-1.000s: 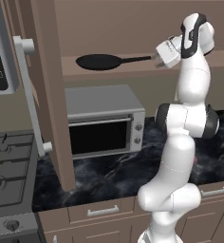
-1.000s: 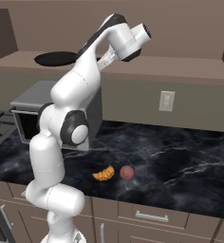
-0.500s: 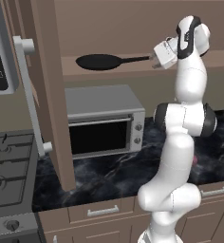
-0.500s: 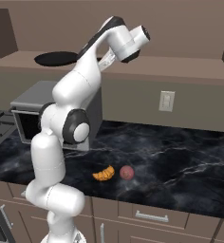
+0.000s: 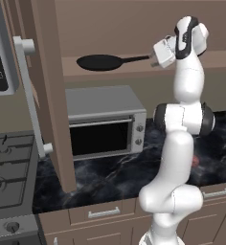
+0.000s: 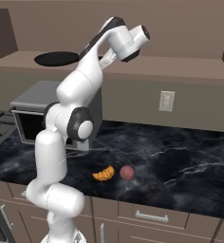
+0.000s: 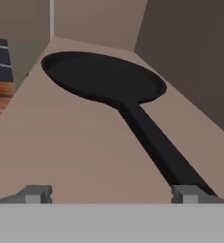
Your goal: Pick the pan from the cabinet and place it on the stove. Then turn on the stove burner for the pan.
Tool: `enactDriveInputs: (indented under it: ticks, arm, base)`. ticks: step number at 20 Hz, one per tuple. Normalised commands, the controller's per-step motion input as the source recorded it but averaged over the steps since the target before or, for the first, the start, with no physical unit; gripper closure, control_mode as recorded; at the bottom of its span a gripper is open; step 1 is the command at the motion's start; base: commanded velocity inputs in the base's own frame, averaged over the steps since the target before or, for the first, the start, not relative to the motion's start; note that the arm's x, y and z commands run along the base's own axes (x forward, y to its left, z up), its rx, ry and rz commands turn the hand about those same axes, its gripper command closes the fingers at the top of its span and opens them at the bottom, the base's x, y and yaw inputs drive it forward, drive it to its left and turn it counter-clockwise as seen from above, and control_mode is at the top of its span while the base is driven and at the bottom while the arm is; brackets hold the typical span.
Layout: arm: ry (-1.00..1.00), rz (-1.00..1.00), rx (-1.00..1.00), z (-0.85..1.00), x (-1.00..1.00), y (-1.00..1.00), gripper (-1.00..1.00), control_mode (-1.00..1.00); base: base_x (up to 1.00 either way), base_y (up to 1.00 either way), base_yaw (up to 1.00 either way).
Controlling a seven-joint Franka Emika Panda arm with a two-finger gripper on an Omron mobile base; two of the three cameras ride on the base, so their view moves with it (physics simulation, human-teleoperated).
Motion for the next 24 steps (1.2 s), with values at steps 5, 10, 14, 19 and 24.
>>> enactDriveInputs:
  ticks: [5, 10, 14, 19, 24]
  arm:
    - [0.0, 0.0, 0.0, 0.0, 0.41, 0.0, -1.0, -1.0]
    - [0.0, 0.0, 0.0, 0.0, 0.45, -0.02, -1.0, -1.0]
    - [0.0, 0.0, 0.0, 0.0, 0.31, -0.08, -1.0, -1.0]
    - [-0.1, 0.0, 0.0, 0.06, 0.0, -0.19, -1.0, -1.0]
    - [-0.05, 0.01, 0.0, 0.03, 0.18, 0.0, -1.0, -1.0]
  base:
    - [0.0, 0.0, 0.0]
    - [0.0, 0.0, 0.0]
    - [0.0, 0.0, 0.0]
    - [0.0, 0.0, 0.0]
    - [0.0, 0.0, 0.0]
